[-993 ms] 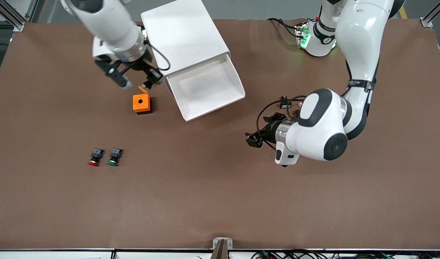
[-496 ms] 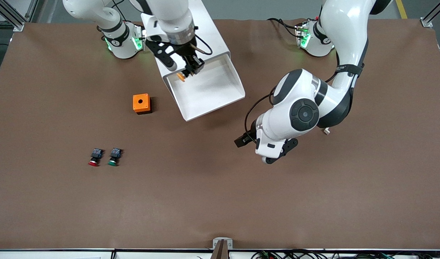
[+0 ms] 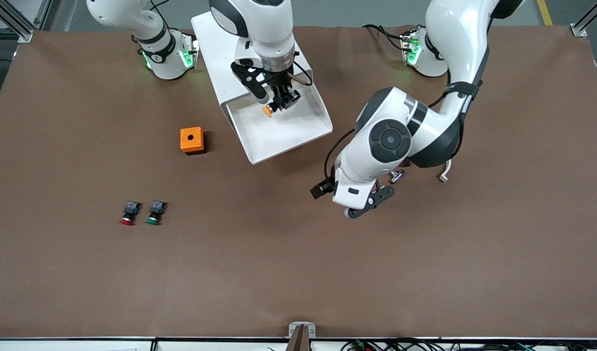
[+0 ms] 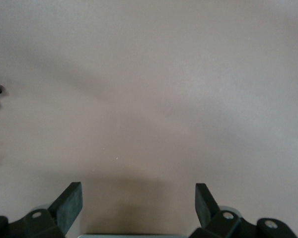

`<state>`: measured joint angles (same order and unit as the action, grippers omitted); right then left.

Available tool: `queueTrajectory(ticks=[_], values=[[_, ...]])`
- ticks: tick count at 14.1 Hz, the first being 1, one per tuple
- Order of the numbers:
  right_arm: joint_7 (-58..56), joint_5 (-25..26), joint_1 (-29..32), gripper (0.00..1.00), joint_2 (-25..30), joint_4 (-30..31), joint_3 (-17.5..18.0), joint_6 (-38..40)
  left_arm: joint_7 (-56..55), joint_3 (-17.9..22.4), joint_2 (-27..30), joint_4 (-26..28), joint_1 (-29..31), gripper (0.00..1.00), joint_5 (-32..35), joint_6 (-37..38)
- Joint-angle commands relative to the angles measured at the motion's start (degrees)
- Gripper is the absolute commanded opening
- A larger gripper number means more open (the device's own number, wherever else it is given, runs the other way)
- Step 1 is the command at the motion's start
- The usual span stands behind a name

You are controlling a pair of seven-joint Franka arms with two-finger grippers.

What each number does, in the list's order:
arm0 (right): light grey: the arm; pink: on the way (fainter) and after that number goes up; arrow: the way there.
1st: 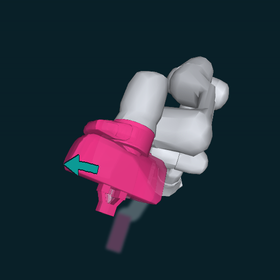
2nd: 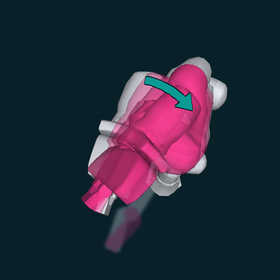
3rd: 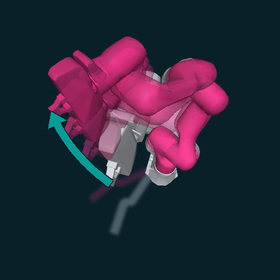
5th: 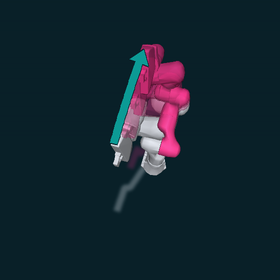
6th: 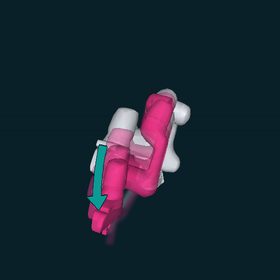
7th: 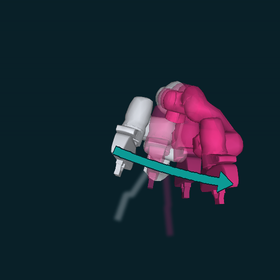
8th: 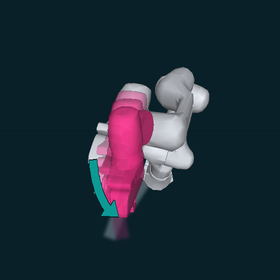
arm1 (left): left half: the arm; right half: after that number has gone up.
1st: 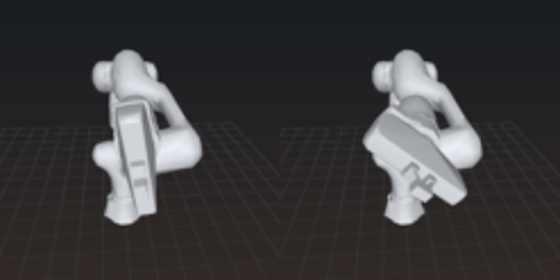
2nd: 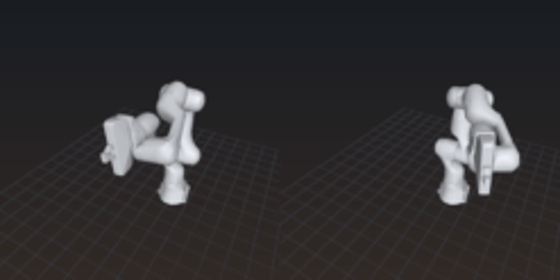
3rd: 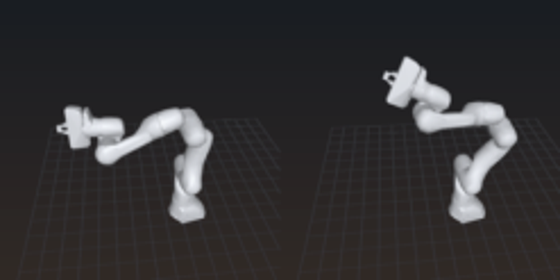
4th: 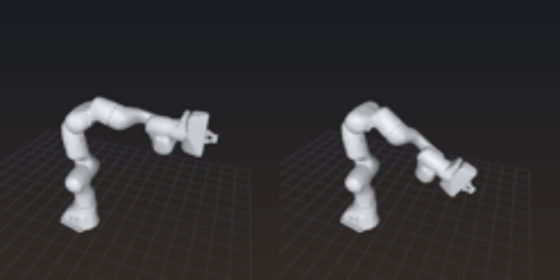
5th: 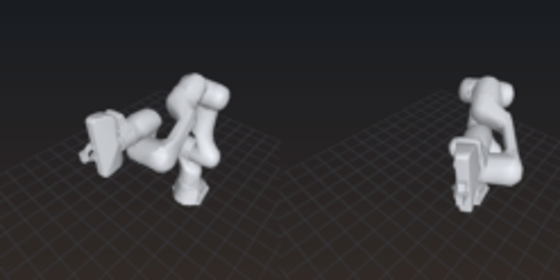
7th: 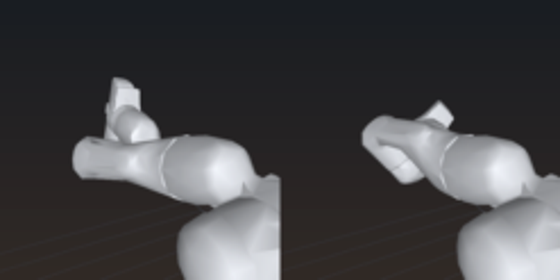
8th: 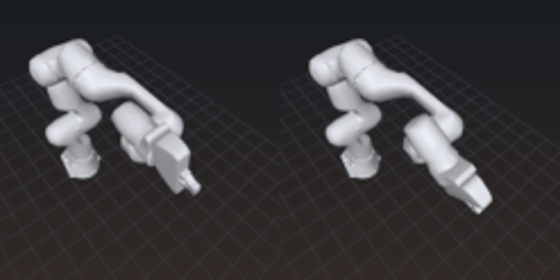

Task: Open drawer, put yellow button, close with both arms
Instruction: 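Lower the yellow button into the drawer and open the right gripper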

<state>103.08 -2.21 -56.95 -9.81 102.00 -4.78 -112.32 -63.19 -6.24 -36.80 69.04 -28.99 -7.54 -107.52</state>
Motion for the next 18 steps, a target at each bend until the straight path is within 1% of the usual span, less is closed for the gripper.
queueTrajectory(ticks=[1, 3, 5, 6, 9, 11, 12, 13, 16, 18], values=[[1.95, 0.89, -1.67, 0.0, -1.96, -1.02, -0.67, -0.62, -2.37, 0.35, 1.03, 1.62, -0.8, 1.0, 2.44, -1.37], [1.16, 1.42, -2.64, 0.0, -3.37, -1.8, -0.67, -0.62, -2.72, 0.35, 1.03, 2.06, -2.2, 1.0, 2.44, -1.37], [-0.76, 3.52, -2.99, 0.0, -4.69, -2.6, -0.67, -0.62, -3.34, 0.35, 0.94, 2.06, -2.91, 1.0, 2.53, -1.37], [-1.56, 3.62, -3.52, 0.0, -5.22, -3.21, -0.67, -0.62, -3.08, 0.35, 0.94, 2.15, -3.52, 1.0, 2.62, -1.37], [-5.51, 3.71, -3.61, 0.0, -5.92, -3.48, -0.67, -0.62, -2.2, 0.26, 0.77, 2.24, -5.37, 1.0, 5.78, -1.46], [-8.58, 3.36, -3.09, 0.0, -5.92, -3.57, -0.76, -0.71, -2.11, 0.18, 0.85, 3.38, -5.9, 1.0, 5.87, -1.46], [-9.73, 2.92, -2.56, 0.44, -5.92, -4.0, -0.85, -1.06, -2.11, 0.18, 0.85, 3.82, -6.42, 1.0, 5.87, -1.46], [-9.65, 2.31, -2.12, 0.99, -6.1, -4.35, -0.85, -1.15, -2.11, 0.18, 0.85, 4.17, -6.6, 1.0, 5.87, -1.46], [-11.66, 2.12, -1.5, 1.0, -6.01, -5.23, -0.85, -0.98, -2.11, 0.18, 0.85, 4.26, -7.13, 1.0, 5.87, -1.46], [-17.88, 2.12, -0.63, 1.0, -5.75, -6.03, -0.85, -0.36, -2.11, -0.09, 1.2, 4.87, -7.31, 1.0, 5.7, -1.46]])
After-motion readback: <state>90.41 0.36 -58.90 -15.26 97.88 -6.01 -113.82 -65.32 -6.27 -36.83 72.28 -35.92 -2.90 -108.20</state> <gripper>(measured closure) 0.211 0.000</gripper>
